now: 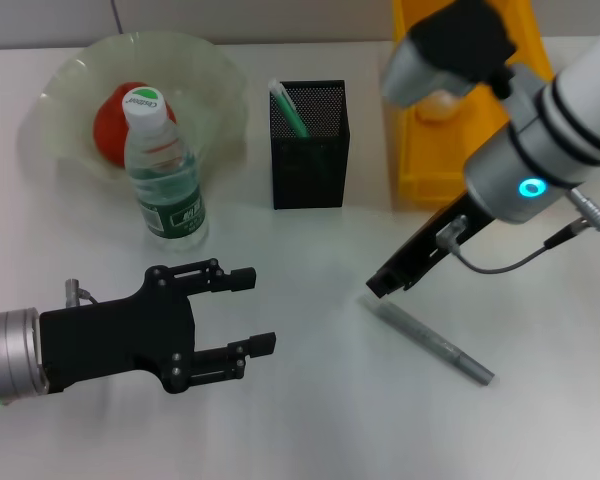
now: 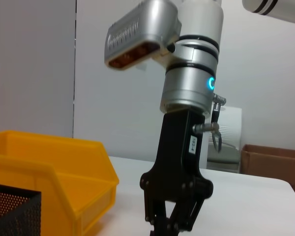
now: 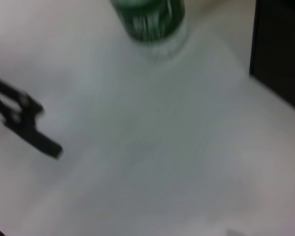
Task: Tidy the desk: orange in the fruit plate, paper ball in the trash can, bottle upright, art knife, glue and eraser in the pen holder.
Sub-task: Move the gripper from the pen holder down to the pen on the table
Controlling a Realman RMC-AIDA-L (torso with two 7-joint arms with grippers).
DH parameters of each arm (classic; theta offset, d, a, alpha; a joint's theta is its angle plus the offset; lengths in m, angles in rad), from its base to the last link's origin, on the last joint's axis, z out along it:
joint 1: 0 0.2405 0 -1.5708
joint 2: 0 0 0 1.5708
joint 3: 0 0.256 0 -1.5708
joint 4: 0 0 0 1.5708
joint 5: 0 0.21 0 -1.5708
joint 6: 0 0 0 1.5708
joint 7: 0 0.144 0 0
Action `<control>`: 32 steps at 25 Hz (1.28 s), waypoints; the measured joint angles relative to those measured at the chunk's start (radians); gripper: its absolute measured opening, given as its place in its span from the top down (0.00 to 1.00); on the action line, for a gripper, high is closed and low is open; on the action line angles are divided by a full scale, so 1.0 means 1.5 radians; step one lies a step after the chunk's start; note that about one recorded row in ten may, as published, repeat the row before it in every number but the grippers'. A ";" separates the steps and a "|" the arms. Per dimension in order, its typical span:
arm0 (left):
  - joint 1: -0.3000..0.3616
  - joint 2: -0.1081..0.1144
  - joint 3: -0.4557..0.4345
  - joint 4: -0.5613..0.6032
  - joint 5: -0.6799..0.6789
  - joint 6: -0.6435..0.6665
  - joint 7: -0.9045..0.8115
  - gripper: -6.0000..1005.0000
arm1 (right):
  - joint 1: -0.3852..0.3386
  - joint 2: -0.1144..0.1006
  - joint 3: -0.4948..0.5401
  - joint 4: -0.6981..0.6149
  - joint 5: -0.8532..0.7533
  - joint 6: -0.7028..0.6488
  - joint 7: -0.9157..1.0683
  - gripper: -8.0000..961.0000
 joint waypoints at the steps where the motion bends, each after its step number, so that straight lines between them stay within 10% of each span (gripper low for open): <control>1: -0.001 0.000 0.000 0.001 0.000 0.000 0.000 0.31 | -0.010 -0.001 0.023 -0.004 0.016 -0.005 -0.012 0.77; 19: -0.006 0.000 0.000 -0.001 0.000 0.000 -0.005 0.31 | 0.101 0.002 0.015 0.126 -0.064 -0.052 0.000 0.64; 32: -0.006 0.000 0.000 -0.001 0.000 -0.001 -0.004 0.31 | 0.117 0.005 -0.114 0.160 -0.043 -0.007 0.024 0.64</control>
